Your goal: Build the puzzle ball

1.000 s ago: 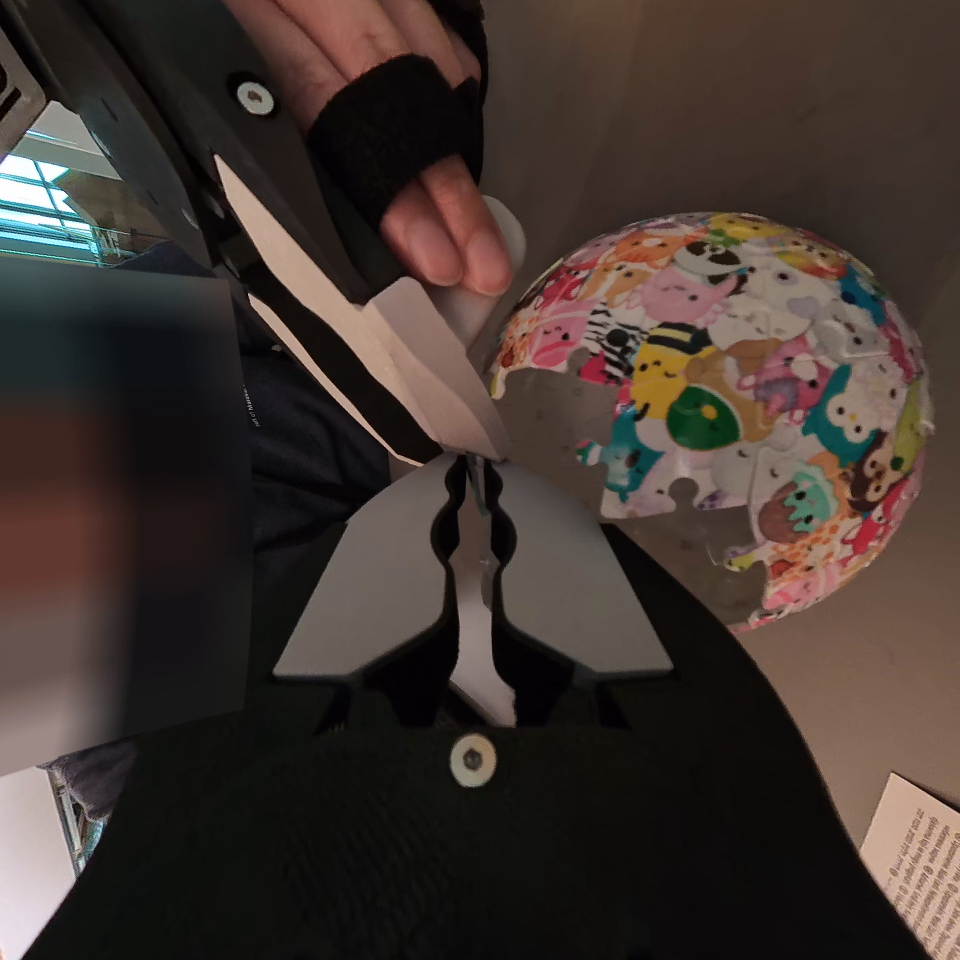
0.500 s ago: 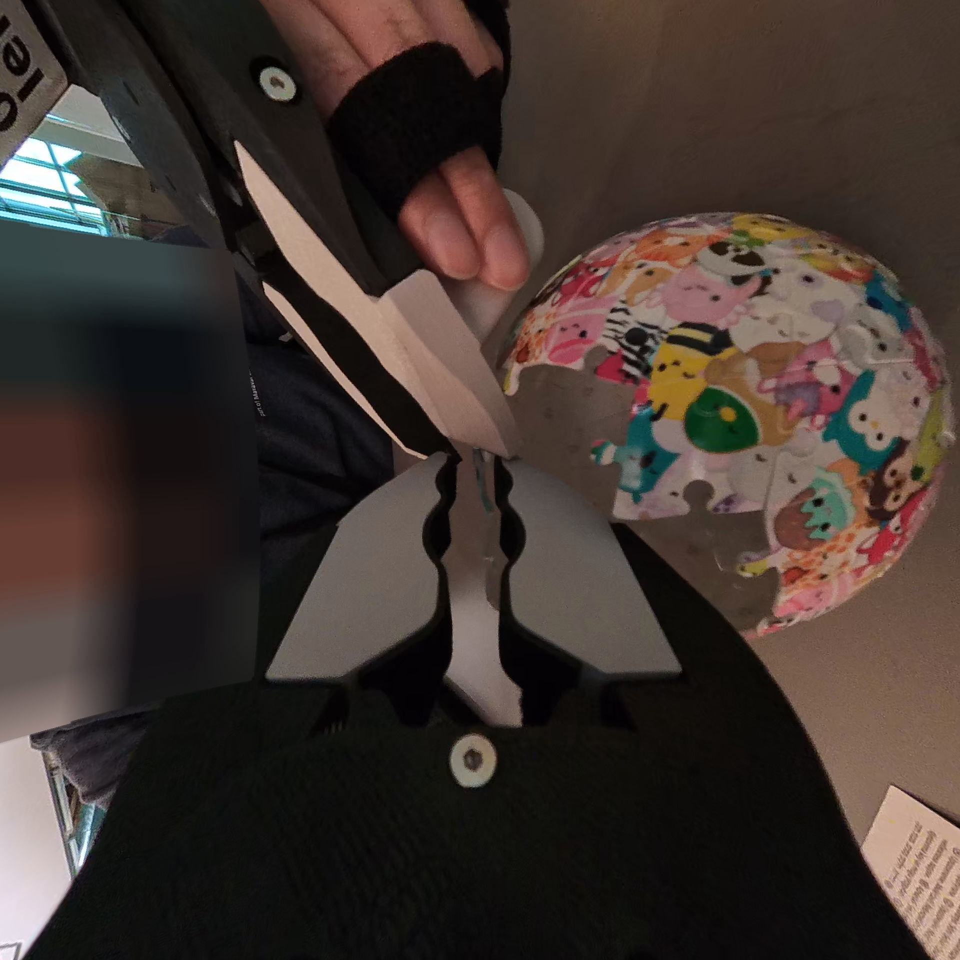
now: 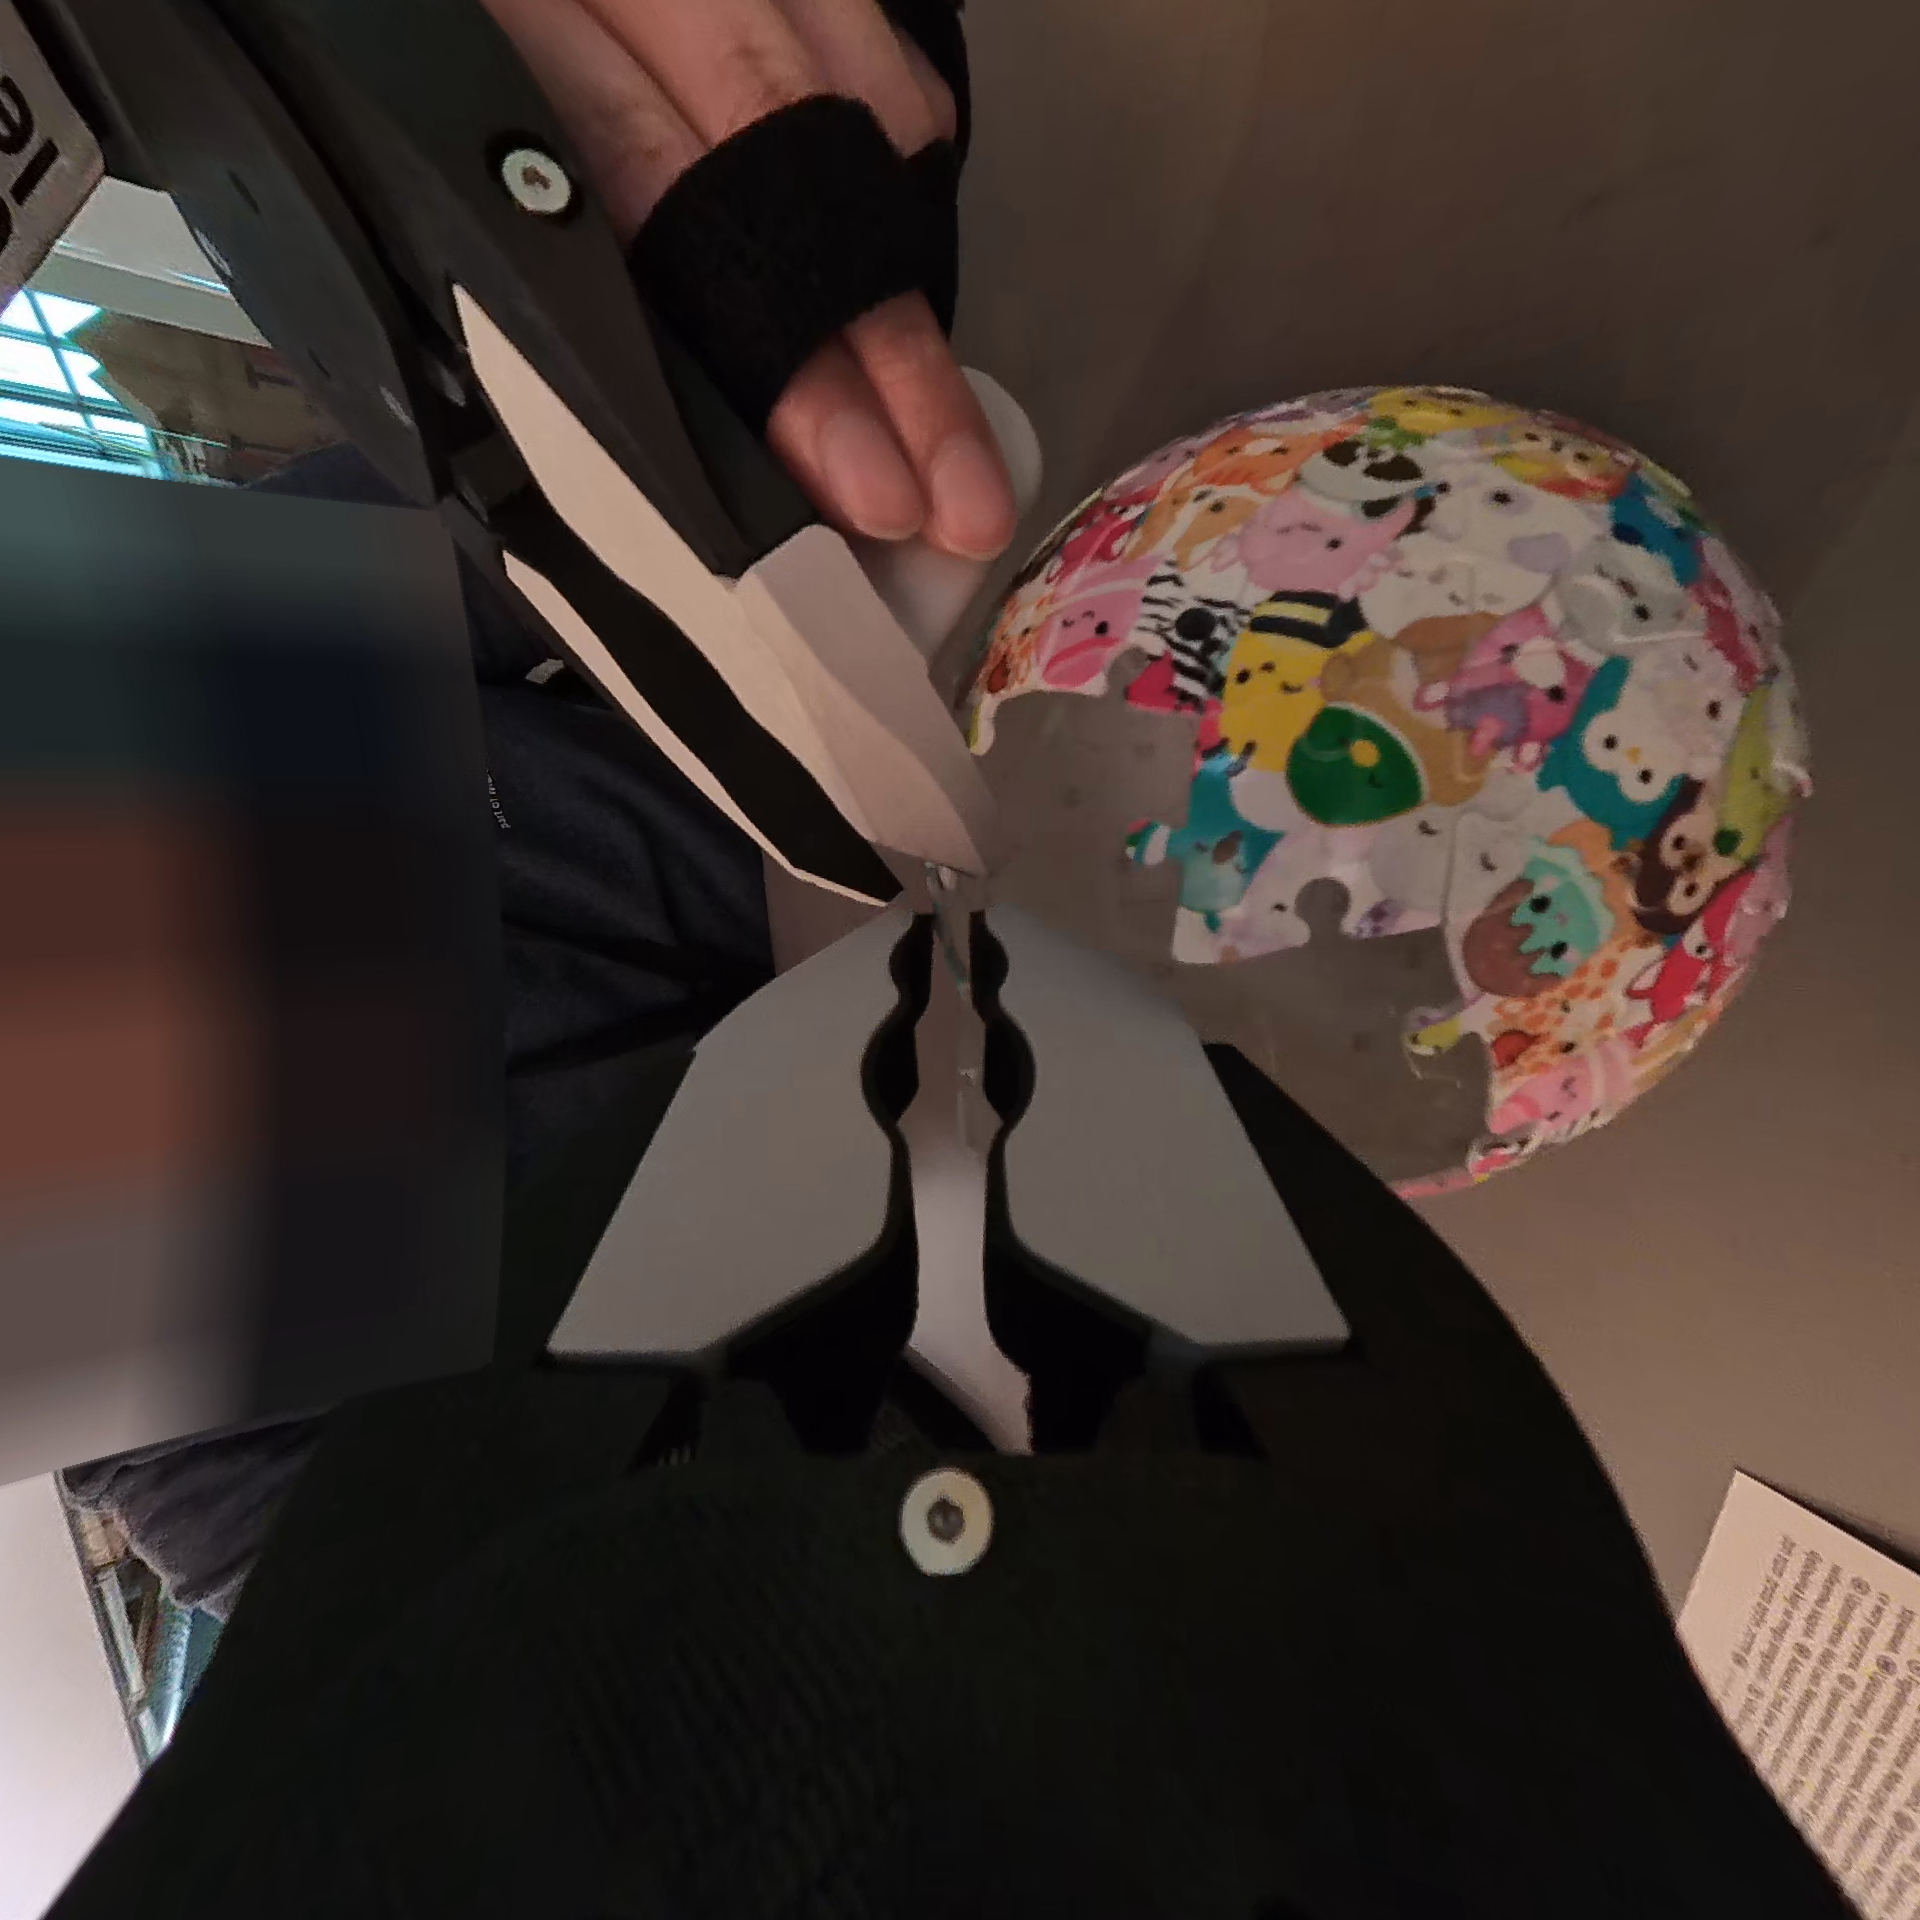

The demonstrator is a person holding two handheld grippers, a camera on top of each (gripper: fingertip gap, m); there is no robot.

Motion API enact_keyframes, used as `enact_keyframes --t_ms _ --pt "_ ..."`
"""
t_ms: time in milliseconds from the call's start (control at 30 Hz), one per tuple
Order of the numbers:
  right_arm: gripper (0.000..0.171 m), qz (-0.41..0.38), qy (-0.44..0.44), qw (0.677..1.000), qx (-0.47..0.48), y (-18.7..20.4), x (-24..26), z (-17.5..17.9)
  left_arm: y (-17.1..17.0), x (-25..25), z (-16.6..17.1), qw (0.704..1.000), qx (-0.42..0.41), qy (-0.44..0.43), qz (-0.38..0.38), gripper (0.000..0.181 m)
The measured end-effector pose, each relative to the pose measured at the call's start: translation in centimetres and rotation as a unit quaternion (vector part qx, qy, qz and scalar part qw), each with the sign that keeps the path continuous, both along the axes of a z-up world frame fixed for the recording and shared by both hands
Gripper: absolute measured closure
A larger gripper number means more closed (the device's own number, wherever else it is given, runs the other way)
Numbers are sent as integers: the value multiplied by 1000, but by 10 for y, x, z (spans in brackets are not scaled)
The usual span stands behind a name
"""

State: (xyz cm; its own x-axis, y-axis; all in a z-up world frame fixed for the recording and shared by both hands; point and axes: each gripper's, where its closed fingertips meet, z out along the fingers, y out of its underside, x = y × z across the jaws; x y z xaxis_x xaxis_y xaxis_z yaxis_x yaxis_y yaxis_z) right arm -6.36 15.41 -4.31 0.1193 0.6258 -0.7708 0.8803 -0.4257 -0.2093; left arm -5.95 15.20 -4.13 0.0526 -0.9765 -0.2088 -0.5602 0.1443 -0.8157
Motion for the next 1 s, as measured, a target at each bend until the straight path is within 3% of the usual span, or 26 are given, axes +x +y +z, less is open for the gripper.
enact_keyframes --t_ms 1000 --pt "163 -15 -8 999 40 3 -3 -2 0 1 -3 1000 0 4 -1 141"
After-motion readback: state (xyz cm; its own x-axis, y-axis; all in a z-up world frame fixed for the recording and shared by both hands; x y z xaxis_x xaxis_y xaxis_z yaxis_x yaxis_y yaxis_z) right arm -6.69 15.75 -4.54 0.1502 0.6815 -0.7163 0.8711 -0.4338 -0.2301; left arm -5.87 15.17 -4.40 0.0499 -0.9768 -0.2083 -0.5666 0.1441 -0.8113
